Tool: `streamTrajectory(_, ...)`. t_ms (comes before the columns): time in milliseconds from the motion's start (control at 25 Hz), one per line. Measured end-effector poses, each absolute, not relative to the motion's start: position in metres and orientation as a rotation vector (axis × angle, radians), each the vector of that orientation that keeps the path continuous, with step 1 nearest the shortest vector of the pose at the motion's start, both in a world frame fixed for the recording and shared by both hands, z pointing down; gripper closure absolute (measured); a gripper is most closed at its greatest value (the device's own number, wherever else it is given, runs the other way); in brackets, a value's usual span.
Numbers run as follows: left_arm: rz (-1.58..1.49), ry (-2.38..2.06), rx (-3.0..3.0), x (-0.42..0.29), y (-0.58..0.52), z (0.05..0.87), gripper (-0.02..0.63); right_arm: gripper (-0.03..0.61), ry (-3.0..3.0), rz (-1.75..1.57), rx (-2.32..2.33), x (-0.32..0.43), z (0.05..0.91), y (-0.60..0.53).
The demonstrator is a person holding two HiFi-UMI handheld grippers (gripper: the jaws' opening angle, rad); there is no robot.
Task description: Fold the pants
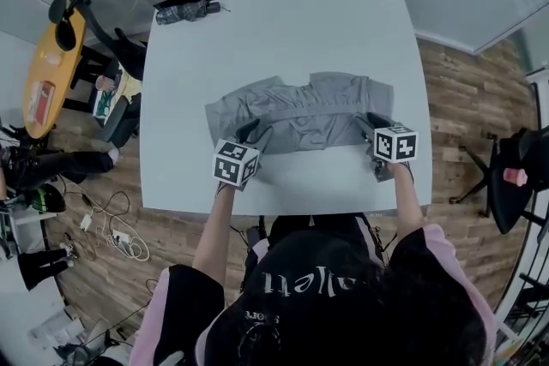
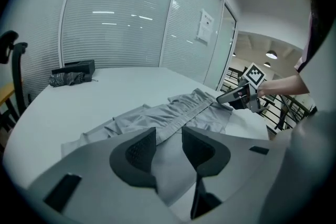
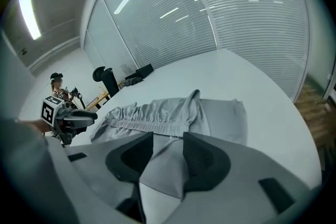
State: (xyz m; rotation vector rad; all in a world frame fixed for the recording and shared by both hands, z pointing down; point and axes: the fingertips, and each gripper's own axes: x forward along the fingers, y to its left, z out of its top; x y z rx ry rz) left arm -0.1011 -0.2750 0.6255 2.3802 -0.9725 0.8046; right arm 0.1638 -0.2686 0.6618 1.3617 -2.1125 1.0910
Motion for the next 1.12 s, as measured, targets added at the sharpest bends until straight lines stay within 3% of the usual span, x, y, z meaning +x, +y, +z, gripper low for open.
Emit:
streamTrajectory(600,0.434,-1.015,2.601,-0.111,-0.188,0.499,0.457,0.414,-2.346,0.936,1.433,0.101,0.555,-0.183)
streamTrajectory(1120,0.345,-0.967,2.623,-0.143,-0.094,0.481,0.459,0.416,-2.444,0.875,1.494,0.04,0.512,-0.099)
